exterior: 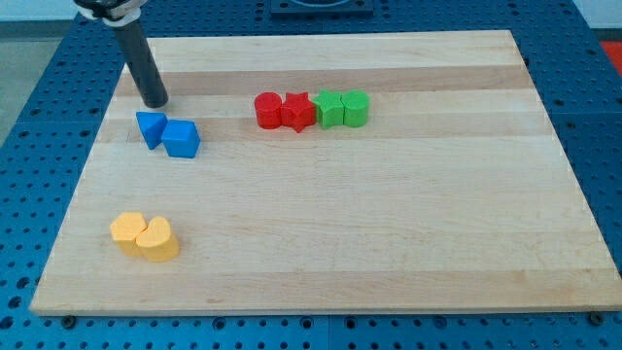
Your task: Push the blue triangle above the blue cube
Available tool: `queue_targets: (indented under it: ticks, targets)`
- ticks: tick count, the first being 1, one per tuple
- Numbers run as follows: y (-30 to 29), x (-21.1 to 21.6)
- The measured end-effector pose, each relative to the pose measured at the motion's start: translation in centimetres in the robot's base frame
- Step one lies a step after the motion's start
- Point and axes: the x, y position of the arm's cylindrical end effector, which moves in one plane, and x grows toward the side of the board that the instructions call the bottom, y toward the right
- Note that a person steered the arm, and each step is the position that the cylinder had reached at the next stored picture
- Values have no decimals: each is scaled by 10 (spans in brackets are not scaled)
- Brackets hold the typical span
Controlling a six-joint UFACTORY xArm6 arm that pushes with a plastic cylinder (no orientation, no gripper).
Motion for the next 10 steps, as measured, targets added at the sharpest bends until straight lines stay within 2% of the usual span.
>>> queue_targets:
  ticks: [3, 4, 10]
  targets:
    - [-48, 41]
    - [-44, 61]
    - [26, 62]
